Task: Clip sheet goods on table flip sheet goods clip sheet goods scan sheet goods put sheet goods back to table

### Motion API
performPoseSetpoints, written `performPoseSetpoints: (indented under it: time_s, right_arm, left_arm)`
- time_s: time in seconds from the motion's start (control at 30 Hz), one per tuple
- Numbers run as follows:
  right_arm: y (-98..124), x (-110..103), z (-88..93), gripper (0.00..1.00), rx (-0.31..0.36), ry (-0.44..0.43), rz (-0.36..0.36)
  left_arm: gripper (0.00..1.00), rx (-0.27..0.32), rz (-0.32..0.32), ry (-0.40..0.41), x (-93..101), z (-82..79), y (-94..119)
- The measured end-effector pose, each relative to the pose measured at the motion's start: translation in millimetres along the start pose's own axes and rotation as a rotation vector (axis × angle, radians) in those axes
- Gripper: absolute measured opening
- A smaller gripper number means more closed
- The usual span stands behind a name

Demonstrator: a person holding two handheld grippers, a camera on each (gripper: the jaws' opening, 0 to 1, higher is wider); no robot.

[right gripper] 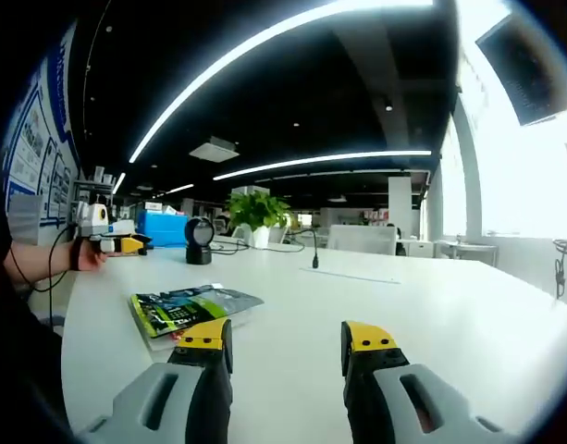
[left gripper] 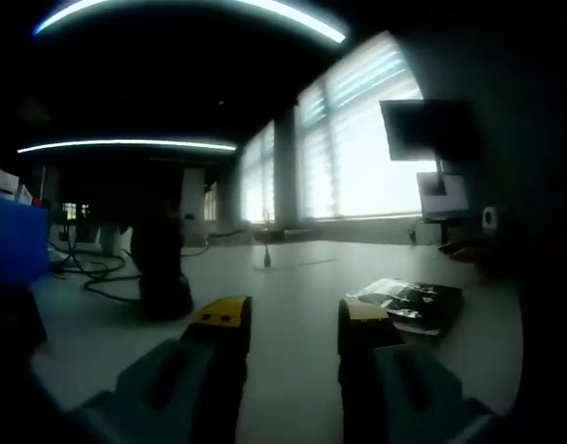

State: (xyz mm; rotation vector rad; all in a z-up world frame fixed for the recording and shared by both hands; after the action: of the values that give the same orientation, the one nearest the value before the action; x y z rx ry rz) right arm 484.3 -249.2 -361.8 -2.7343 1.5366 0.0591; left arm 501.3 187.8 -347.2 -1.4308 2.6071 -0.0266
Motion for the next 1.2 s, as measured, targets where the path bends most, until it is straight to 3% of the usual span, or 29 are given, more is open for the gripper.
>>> performPoseSetpoints:
  time_s: [1.2]
  right_arm:
    - [0.0,2.2,1.1,0.41,-0.004,0.006,0.000]
  left_arm:
    - [0.31,0.003,-0.010,-0.006,-3.6,-0.4,-0.6]
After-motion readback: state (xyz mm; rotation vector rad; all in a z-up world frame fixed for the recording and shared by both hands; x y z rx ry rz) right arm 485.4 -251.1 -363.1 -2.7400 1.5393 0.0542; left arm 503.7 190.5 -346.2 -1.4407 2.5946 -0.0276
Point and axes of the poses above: the point that each gripper's makers call its tool centre point, and the gripper's own axes: y roughly backward along the fingers, x roughly to its right, z roughly out of its underside, the point moved 7 cm from there along y, roughly backward along the fingers, and after that the axes turned 6 degrees about -y, right-handed, at the moved point
